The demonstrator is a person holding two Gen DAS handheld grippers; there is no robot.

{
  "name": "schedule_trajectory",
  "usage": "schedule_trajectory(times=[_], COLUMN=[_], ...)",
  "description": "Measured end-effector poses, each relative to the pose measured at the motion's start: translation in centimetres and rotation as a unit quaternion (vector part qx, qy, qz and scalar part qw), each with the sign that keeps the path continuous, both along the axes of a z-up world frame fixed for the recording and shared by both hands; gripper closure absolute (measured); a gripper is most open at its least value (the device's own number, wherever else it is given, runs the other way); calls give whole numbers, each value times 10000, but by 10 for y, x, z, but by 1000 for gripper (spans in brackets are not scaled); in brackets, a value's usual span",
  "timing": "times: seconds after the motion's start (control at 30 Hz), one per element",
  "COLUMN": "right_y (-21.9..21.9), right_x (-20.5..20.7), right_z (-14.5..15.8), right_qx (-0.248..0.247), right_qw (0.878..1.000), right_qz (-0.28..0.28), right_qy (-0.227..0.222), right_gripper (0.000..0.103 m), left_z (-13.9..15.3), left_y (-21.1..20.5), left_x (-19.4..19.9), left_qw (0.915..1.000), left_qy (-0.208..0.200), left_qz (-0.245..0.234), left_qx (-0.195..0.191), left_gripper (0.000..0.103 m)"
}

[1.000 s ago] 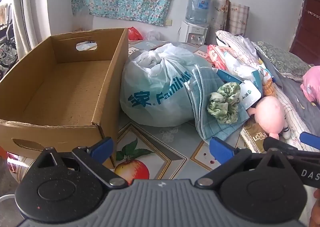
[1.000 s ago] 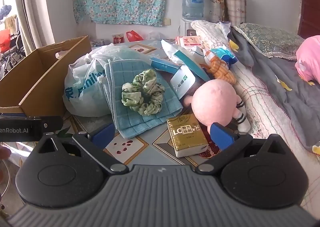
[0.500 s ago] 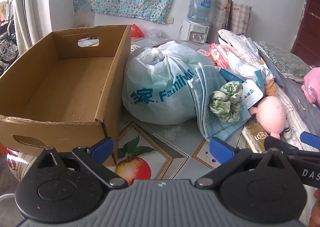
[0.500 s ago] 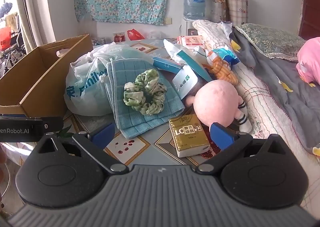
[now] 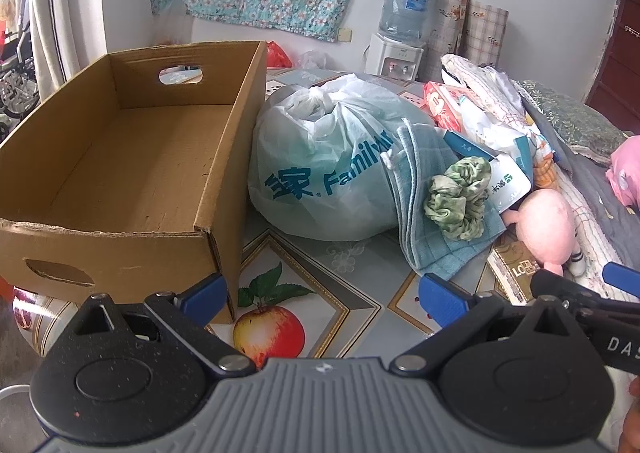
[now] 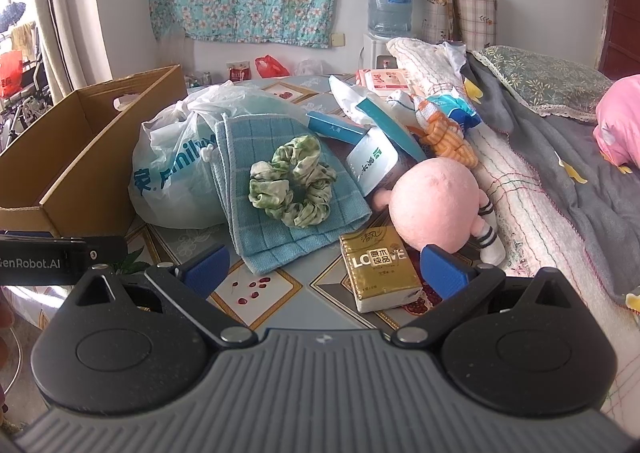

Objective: Organize soft objects

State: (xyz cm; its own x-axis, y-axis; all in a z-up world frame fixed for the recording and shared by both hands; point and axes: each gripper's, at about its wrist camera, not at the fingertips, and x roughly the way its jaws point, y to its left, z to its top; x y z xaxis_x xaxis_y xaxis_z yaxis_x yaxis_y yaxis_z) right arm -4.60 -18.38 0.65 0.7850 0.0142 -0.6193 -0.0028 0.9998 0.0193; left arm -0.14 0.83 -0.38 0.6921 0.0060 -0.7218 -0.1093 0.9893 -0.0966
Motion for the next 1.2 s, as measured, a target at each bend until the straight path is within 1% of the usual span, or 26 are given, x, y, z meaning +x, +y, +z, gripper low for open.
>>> schedule_trajectory(times=[0.47, 1.2], right_y=[5, 10], right_x=[2, 7], right_z=[0, 1], right_qx=[7, -81], right_qw=[10000, 9999], right_qz=[83, 140], right_qy=[35, 48], right_gripper=[1, 1], left_z=[0, 0], left_y=[8, 14], left_x=[-2, -1], left_qw=[9999, 9998], left_qy=[-6, -12], left_qz=[141, 182], left_qx=[-11, -46], left_gripper=[0, 0])
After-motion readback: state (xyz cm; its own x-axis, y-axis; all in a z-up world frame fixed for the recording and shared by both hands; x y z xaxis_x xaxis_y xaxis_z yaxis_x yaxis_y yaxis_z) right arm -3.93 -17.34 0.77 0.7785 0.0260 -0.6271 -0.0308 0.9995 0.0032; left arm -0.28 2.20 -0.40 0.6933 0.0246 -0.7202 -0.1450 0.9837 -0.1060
